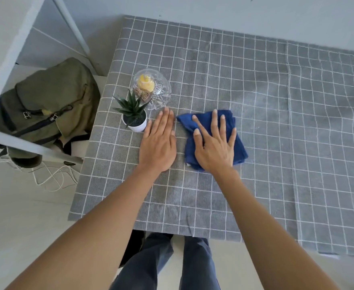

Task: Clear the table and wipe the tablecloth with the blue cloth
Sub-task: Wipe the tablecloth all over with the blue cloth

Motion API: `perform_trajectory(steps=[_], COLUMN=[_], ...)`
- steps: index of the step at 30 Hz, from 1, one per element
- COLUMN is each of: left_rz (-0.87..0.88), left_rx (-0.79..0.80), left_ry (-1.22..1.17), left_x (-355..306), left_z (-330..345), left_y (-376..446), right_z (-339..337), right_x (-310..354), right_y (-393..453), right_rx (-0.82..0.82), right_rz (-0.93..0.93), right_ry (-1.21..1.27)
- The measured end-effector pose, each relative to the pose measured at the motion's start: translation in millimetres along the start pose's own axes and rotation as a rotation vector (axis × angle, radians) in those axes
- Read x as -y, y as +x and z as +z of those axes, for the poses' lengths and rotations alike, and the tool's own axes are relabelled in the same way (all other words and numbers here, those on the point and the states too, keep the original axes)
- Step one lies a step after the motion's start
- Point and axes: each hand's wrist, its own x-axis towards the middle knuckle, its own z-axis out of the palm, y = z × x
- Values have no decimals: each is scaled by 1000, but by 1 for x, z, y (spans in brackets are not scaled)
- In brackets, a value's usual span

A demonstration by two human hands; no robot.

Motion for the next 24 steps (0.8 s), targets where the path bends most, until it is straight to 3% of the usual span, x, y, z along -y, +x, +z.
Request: perform_trajectory(steps=[6, 11, 19, 24], left_rz=[4, -3, 6, 7], left_rx=[5, -11, 12, 6], left_ry=[12, 16, 8, 18], left_x=[1, -1, 5, 7], left_z=[0, -1, -1, 0], left_y=[0, 0, 0, 0], right_z=[-9, 3, -4, -30], right_x=[-14, 6, -23, -94], right_y=[18, -3, 7, 17], right_rx=[-54, -6, -36, -63], right_rz=[236, 15, -1, 228], right_ry=[64, -4, 1, -13])
